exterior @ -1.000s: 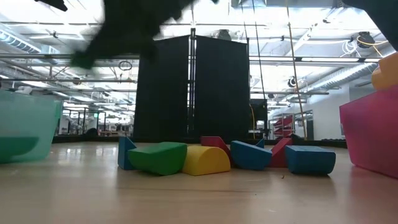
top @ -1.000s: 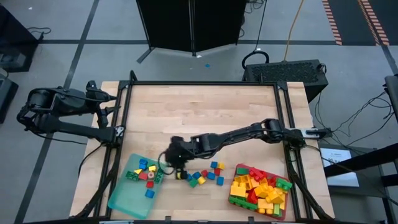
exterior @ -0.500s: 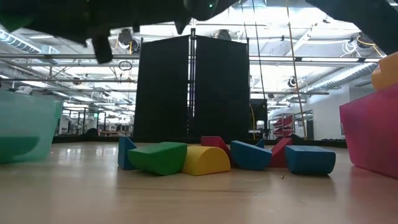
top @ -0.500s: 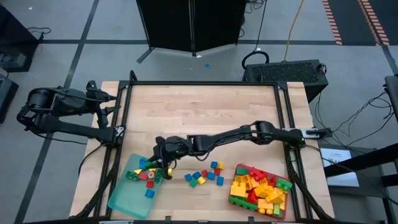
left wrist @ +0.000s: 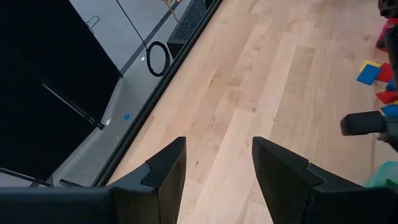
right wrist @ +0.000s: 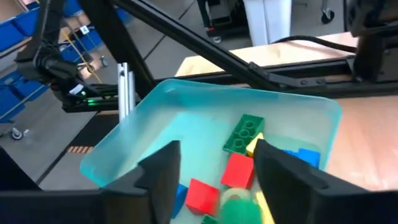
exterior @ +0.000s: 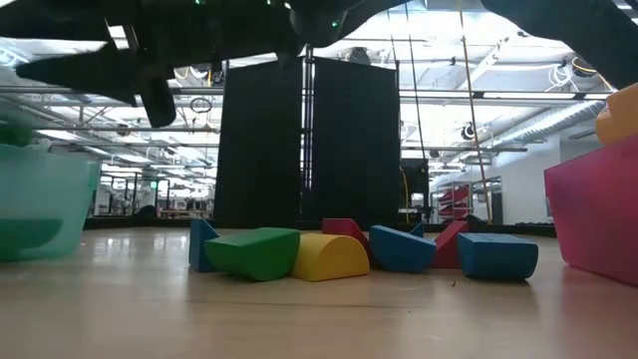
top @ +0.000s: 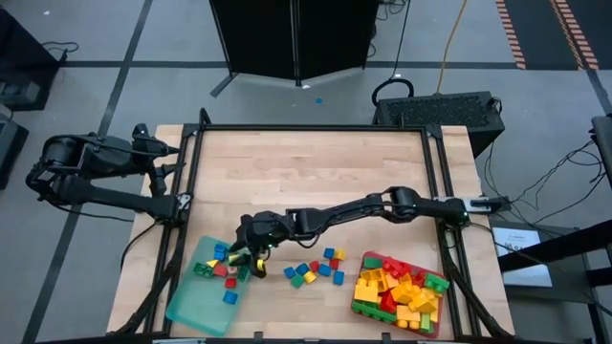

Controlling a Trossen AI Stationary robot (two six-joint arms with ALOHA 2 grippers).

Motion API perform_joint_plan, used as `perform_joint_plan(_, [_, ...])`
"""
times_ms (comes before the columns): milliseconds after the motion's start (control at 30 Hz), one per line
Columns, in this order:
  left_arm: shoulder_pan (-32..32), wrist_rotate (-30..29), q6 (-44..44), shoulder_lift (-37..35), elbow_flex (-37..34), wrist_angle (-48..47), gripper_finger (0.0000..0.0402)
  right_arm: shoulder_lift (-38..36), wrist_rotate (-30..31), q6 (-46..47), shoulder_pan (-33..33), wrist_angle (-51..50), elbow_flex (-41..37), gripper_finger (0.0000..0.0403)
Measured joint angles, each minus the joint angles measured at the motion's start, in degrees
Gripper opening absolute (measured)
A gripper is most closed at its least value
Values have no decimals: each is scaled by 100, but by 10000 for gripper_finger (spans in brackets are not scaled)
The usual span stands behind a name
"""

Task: Sort blocks by size
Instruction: Put the green block into the blue bin, then put the blue block into the blue bin

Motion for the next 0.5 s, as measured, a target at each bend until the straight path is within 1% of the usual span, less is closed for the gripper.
perform_joint_plan(100, [0, 0, -3, 0, 0, 1, 187, 0, 4, 22, -19, -101, 0, 215])
perform_joint_plan(167, [1, 0, -5, 0, 0, 2, 187, -9, -7, 113, -41, -281, 0, 220])
perform_joint_plan(200, [2, 0, -5, 0, 0, 2, 187, -60, -30, 194, -54, -560, 0, 220])
perform_joint_plan(267, [1, 0, -4, 0, 0, 0, 187, -253, -51, 228, -91, -1411, -2, 216])
perform_joint_plan(367, [0, 0, -3, 0, 0, 0, 187, -698, -43, 186, -149, -2954, 6, 208])
perform_joint_plan(500, [1, 0, -5, 1, 0, 0, 187, -1073, 62, 91, 5, -5273, 15, 203])
